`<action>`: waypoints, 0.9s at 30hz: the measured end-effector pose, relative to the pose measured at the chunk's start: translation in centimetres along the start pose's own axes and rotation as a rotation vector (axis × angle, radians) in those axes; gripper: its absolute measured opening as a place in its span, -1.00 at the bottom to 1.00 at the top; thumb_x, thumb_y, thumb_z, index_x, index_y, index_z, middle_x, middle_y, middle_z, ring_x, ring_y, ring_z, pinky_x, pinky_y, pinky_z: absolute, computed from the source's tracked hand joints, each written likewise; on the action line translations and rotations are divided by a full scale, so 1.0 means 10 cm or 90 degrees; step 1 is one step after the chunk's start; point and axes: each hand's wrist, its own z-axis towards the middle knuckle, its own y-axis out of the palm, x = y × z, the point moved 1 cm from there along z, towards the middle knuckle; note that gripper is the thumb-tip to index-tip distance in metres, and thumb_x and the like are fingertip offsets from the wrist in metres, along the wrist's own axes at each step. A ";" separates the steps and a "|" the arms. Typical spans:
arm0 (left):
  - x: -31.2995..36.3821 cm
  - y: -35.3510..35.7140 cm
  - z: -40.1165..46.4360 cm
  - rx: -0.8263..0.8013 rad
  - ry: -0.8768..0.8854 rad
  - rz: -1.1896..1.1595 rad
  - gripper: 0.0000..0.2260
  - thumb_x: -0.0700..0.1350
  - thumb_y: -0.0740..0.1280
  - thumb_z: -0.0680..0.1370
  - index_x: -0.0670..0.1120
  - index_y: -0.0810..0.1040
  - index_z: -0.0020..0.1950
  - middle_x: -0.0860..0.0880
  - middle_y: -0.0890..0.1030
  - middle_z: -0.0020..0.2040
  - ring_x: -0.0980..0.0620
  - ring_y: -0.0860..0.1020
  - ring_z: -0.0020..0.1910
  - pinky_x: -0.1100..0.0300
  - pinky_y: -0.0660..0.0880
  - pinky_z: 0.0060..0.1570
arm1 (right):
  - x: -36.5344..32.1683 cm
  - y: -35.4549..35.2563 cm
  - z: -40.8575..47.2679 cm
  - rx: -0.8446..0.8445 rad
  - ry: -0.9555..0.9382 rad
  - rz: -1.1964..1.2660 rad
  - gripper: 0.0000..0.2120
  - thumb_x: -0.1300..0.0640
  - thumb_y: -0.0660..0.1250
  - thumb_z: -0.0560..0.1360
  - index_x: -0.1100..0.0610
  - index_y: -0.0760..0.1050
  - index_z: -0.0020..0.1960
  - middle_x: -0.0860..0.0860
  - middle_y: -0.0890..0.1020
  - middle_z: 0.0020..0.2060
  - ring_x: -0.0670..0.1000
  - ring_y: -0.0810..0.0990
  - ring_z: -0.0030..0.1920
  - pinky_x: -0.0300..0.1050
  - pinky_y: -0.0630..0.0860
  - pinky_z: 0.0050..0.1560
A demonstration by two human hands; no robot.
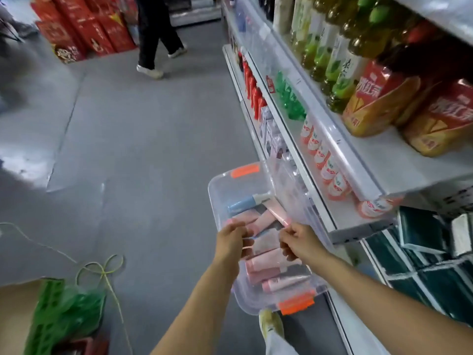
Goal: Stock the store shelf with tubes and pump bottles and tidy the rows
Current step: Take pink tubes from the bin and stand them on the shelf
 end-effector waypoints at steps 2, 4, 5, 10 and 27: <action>-0.03 0.09 0.35 -0.006 -0.013 0.050 -0.80 -0.34 0.19 0.54 -0.10 0.53 -0.13 -0.11 0.52 -0.27 -0.04 0.44 -0.32 0.16 0.41 -0.33 | 0.04 0.10 0.32 -0.008 0.054 0.001 -0.89 0.28 0.22 0.55 0.27 0.50 -0.10 0.15 0.55 -0.37 0.08 0.51 -0.40 -0.12 0.52 -0.35; -0.09 0.16 0.72 -0.002 0.002 0.136 -0.78 -0.34 0.21 0.51 -0.10 0.52 -0.25 -0.11 0.50 -0.30 -0.07 0.43 -0.24 0.13 0.40 -0.22 | 0.08 0.20 0.61 0.000 0.109 0.011 -0.88 0.31 0.22 0.52 0.24 0.49 -0.17 0.15 0.54 -0.41 0.09 0.51 -0.40 -0.11 0.52 -0.32; -0.12 0.19 0.90 0.001 0.008 0.185 -0.77 -0.33 0.22 0.51 -0.08 0.51 -0.28 -0.09 0.50 -0.30 -0.08 0.44 -0.21 0.12 0.40 -0.16 | 0.11 0.26 0.76 0.006 0.134 0.023 -0.86 0.32 0.21 0.50 0.23 0.49 -0.21 0.17 0.53 -0.41 0.10 0.51 -0.39 -0.08 0.52 -0.28; -0.22 0.29 1.67 -0.014 0.019 0.451 -0.76 -0.21 0.15 0.50 -0.12 0.57 0.05 -0.12 0.63 0.00 -0.17 0.58 -0.03 0.07 0.52 -0.03 | 0.22 0.46 1.38 0.053 0.248 0.046 -0.89 0.32 0.21 0.49 0.24 0.51 -0.16 0.13 0.53 -0.36 0.06 0.52 -0.38 -0.28 0.46 -0.40; -0.48 0.43 2.59 -0.064 -0.154 0.595 -0.68 -0.03 0.22 0.46 -0.14 0.57 0.12 -0.14 0.64 0.04 -0.11 0.61 0.01 0.04 0.56 0.08 | 0.57 0.76 2.18 0.130 0.363 0.086 -0.78 0.09 0.30 0.45 0.26 0.52 -0.08 0.20 0.64 -0.24 0.15 0.60 -0.27 -0.10 0.51 -0.27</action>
